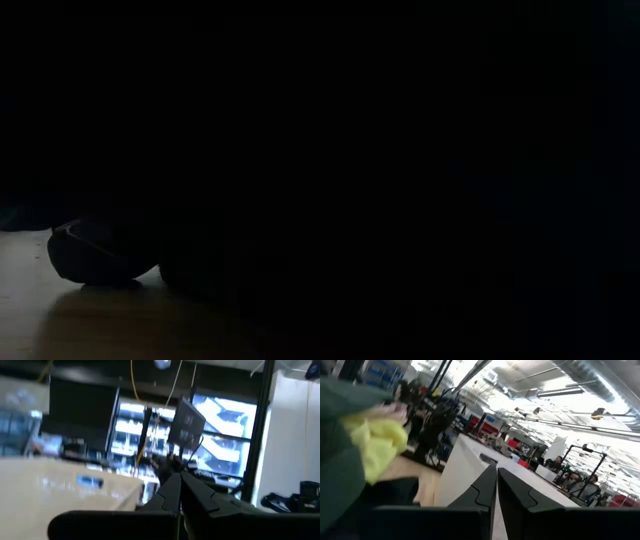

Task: Sort clothes
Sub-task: Put the green shirt into the white laundry organizer

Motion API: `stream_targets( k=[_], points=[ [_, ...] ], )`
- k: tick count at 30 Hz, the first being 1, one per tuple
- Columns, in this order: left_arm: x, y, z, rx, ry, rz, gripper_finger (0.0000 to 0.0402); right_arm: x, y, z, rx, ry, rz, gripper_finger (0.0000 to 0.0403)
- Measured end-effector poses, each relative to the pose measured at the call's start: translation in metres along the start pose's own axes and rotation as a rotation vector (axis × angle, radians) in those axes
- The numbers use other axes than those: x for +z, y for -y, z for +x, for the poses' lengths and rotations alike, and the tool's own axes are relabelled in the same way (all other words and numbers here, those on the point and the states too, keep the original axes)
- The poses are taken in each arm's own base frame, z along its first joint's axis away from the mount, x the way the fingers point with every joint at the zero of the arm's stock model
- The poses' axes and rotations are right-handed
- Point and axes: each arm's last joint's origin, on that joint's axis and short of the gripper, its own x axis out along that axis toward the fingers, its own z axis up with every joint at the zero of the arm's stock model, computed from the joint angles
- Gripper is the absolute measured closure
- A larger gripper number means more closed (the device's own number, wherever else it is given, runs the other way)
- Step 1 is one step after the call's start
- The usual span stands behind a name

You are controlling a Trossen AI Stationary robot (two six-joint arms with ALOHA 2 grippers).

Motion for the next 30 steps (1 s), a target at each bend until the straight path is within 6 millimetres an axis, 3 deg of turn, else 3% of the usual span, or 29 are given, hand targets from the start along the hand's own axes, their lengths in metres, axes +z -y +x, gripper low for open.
stream_targets(
  k=[9,16,23,30],
  points=[
    [0.059,0.013,0.014,-0.12,0.102,0.236,0.0398,0.012,0.007,-0.001,-0.068,0.121,0.05,0.037],
    [0.094,0.024,0.065,-0.145,-0.062,0.407,0.0398,0.018,0.01,-0.002,-0.109,0.188,0.13,0.037],
    [0.097,0.031,0.127,-0.177,-0.286,0.518,0.0398,0.018,0.013,-0.003,-0.195,0.161,0.085,0.037],
    [0.092,0.042,0.172,-0.228,-0.357,0.579,0.0398,0.015,0.015,-0.003,-0.272,0.098,0.03,0.037]
  ],
)
